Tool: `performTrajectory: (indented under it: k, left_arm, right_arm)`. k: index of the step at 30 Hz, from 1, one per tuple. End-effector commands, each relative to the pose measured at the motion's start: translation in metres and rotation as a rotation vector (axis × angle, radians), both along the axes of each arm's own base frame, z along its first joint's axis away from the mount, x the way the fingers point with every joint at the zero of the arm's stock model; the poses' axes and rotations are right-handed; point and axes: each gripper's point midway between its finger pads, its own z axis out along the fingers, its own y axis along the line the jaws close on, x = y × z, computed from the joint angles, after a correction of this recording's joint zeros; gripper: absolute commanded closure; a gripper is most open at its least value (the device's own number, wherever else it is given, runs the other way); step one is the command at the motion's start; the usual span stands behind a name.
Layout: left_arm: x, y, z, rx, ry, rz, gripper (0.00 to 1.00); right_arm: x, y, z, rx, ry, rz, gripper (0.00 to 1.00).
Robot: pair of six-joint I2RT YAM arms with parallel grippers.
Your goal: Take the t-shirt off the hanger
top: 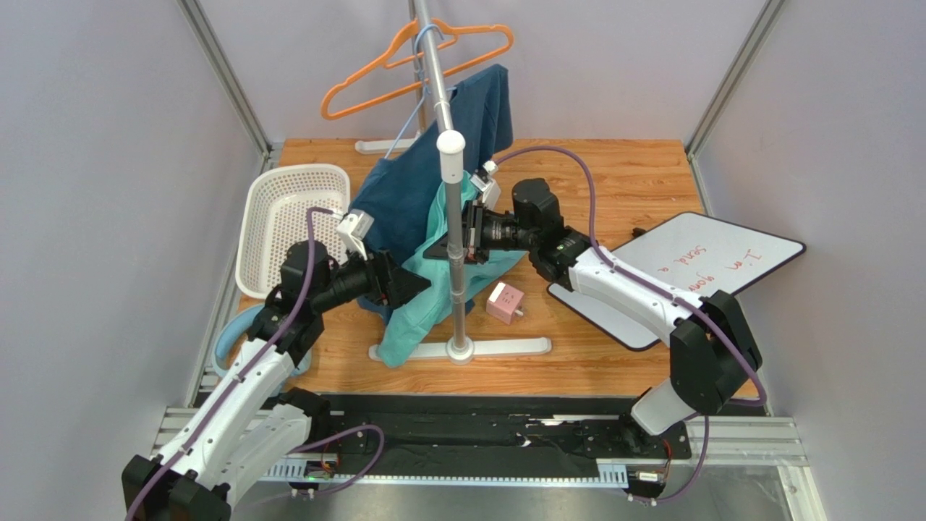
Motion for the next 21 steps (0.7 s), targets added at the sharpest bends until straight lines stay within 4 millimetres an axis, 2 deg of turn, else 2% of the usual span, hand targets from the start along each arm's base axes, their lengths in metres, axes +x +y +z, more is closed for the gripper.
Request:
performTrajectory:
  k: [1, 6, 11, 14, 15, 17, 18, 20, 21]
  left_arm:
    - [0.006, -0.009, 0.026, -0.049, -0.106, -0.037, 0.14]
    - [-0.002, -0.019, 0.037, -0.111, -0.121, -0.108, 0.13]
    - [-0.004, -0.020, 0.034, -0.127, -0.109, -0.119, 0.15]
    - [-0.004, -0.020, 0.035, -0.139, -0.101, -0.109, 0.31]
    - [-0.003, -0.019, 0.035, -0.146, -0.091, -0.096, 0.45]
    - [0.000, -0.016, 0.036, -0.147, -0.090, -0.065, 0.62]
    - [0.000, -0.015, 0.035, -0.145, -0.079, -0.053, 0.75]
    - [0.001, -0.012, 0.035, -0.141, -0.080, -0.026, 0.79]
    - [0.001, -0.010, 0.032, -0.135, -0.065, -0.012, 0.95]
  right_arm:
    - [-0.027, 0.005, 0.067, 0.142, -0.095, 0.076, 1.00]
    - [-0.030, 0.010, 0.074, 0.168, -0.087, 0.084, 1.00]
    - [-0.036, 0.015, 0.075, 0.180, -0.084, 0.097, 1.00]
    - [-0.039, 0.017, 0.073, 0.179, -0.082, 0.105, 1.00]
    - [-0.039, 0.017, 0.073, 0.178, -0.084, 0.107, 1.00]
    - [-0.040, 0.017, 0.068, 0.173, -0.076, 0.108, 1.00]
    - [-0.040, 0.017, 0.067, 0.172, -0.077, 0.108, 1.00]
    - [-0.040, 0.017, 0.065, 0.165, -0.085, 0.107, 1.00]
    - [-0.040, 0.016, 0.062, 0.152, -0.083, 0.100, 1.00]
